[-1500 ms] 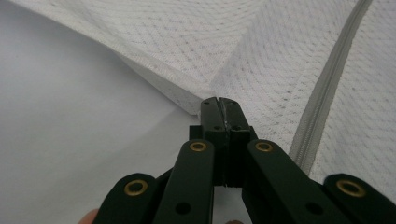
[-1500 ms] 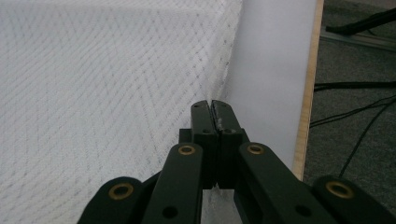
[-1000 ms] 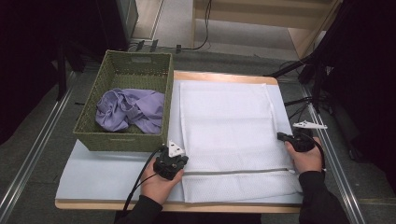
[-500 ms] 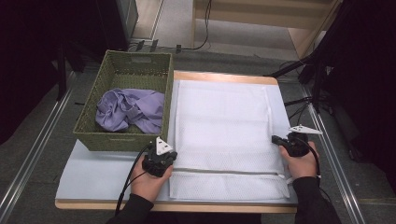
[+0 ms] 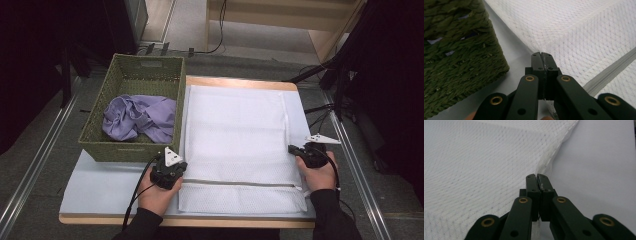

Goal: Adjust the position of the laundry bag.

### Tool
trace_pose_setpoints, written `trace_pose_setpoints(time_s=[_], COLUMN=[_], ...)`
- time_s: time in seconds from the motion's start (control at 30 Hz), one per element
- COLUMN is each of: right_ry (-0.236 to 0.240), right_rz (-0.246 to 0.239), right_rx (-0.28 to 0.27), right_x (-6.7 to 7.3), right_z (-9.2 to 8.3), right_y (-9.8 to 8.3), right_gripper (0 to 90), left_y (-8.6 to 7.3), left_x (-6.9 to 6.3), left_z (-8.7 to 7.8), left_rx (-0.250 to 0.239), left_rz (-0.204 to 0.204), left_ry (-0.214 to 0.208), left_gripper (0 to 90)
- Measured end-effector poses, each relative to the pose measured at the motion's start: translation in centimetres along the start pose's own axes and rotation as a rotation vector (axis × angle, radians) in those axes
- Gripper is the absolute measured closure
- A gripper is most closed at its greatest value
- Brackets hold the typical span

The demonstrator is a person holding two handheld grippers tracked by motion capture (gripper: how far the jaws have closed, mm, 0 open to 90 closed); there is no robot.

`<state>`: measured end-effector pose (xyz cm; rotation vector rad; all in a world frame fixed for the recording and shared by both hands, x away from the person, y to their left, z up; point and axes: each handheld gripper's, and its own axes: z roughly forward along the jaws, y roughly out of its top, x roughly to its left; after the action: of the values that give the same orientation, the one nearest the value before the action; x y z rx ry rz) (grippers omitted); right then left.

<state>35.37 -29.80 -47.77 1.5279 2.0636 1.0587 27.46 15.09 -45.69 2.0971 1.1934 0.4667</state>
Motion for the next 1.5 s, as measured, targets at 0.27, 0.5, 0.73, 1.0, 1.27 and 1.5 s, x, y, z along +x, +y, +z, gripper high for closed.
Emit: trace_pose_setpoints(time_s=[0.27,0.5,0.73,1.0,1.27,1.5], right_ry=[-0.007,-0.054,-0.061,-0.049,-0.018,0.000], right_rz=[0.024,0.036,0.070,0.088,0.118,0.116], right_rx=[-0.129,-0.149,-0.197,-0.216,-0.221,-0.188], right_x=[-0.3,-0.4,0.3,1.1,1.7,2.6], right_z=[-2.2,-5.6,-8.6,-11.0,-12.6,-12.3], right_y=[-0.6,-2.7,-6.0,-8.2,-9.7,-10.7], right_gripper=[54.8,48.3,53.9,53.0,43.7,38.7], left_y=[0.0,0.2,0.5,1.5,2.6,2.9], left_x=[-0.5,-1.0,-2.5,-5.3,-7.5,-8.3], left_z=[-1.9,-3.2,-2.7,-1.3,-0.2,0.5], left_rx=[-0.075,-0.147,-0.149,-0.147,-0.138,-0.127], left_rz=[0.015,0.018,0.039,0.058,0.089,0.092], left_ry=[-0.047,-0.127,-0.168,-0.235,-0.267,-0.299], left_gripper=[57.3,50.5,48.5,47.8,47.8,47.7])
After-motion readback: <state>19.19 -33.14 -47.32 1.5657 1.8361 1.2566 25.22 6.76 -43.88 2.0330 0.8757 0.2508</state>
